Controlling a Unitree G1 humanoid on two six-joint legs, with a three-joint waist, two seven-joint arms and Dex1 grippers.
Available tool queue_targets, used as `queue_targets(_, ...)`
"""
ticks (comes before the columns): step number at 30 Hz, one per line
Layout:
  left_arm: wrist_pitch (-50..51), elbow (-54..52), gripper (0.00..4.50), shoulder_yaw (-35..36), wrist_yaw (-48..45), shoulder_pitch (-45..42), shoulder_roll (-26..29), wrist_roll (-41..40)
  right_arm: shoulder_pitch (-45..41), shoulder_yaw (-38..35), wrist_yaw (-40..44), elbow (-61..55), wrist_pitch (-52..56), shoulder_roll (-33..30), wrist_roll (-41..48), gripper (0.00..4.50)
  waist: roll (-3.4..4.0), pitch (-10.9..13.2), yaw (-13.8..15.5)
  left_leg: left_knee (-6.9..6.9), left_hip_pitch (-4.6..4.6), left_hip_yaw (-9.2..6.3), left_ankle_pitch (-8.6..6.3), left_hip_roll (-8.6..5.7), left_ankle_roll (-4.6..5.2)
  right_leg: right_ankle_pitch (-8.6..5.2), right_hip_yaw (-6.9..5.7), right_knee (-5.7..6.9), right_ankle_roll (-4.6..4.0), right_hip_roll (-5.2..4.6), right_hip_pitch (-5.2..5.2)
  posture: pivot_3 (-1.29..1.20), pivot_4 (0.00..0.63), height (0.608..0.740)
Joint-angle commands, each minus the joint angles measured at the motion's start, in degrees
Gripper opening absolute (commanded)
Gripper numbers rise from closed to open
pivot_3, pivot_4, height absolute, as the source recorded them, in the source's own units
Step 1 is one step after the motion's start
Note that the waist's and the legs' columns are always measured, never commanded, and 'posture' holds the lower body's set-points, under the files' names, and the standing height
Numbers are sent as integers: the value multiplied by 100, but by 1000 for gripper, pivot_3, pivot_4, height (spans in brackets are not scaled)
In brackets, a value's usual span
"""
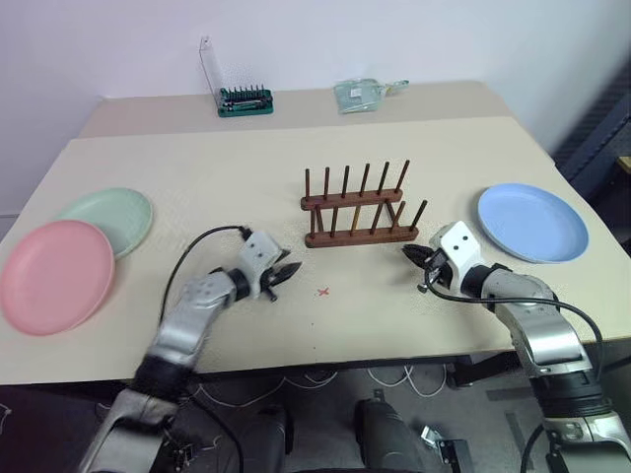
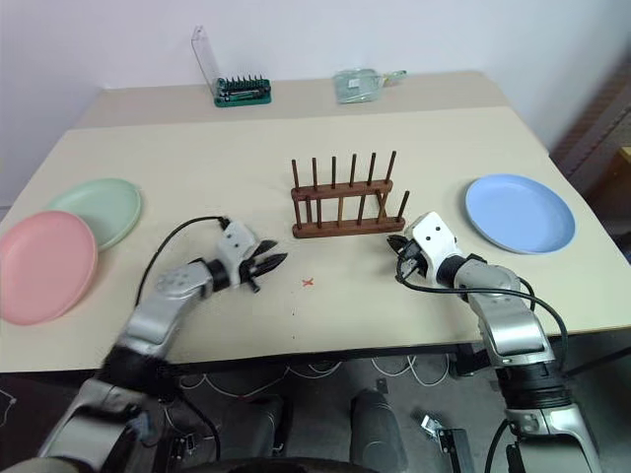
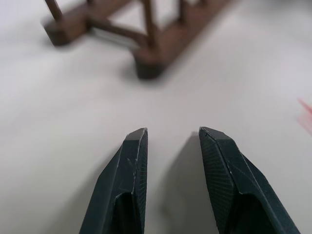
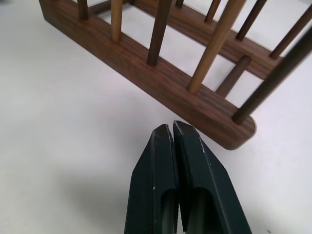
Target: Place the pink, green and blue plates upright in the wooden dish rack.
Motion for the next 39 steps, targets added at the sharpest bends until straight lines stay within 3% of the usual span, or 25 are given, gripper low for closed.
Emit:
queue_targets(1,360,-194,1692,471,-301,615,514,-261,-36,-66,105,-196,-32,-58,92,89,1,0,-15,0,1,0,0,1,0,-2,0,0,-3,0,0,0,150,740)
queue_targets(7,1090,-687,4479,2409,110,752,398,-1915,-186,45,283,-37,-92,-43,87,0,-13,13,8,3,-10,-6,-1,3,1,-10,-3,0,-14,-1,-6,0,150,740)
queue_targets(14,1464,-717,4479,4186,1448,730,693,-2060,-388,213,590,149,-194,-1,119,0,-18,17,34,5,-17,-11,-1,-2,0,-5,-8,-1,-5,-4,-11,0,150,740)
queue_targets(16,1528,-473,4479,4961,1785,761,804,-2216,-461,259,638,287,-245,25,94,0,-18,17,18,1,-17,-11,-1,-1,0,-5,-7,-1,-5,-3,-15,0,150,740)
queue_targets(21,1563,231,4479,5873,2330,800,1042,-2199,-571,351,722,497,-350,92,49,0,-17,17,15,1,-16,-9,-1,-1,0,-5,-8,-1,-5,-3,-14,0,150,740)
queue_targets(28,1677,917,4479,6003,2812,1067,1079,-1957,-566,374,725,586,-447,108,55,0,-25,18,61,4,-17,-8,-2,-3,-1,-5,-8,-2,-6,-5,-12,0,150,740)
queue_targets(39,1687,2466,4479,5992,3202,732,1202,-2018,-467,320,641,531,-449,82,57,0,-28,16,136,4,-17,-8,-2,-2,-2,-5,-9,-1,-6,-5,-15,0,150,740)
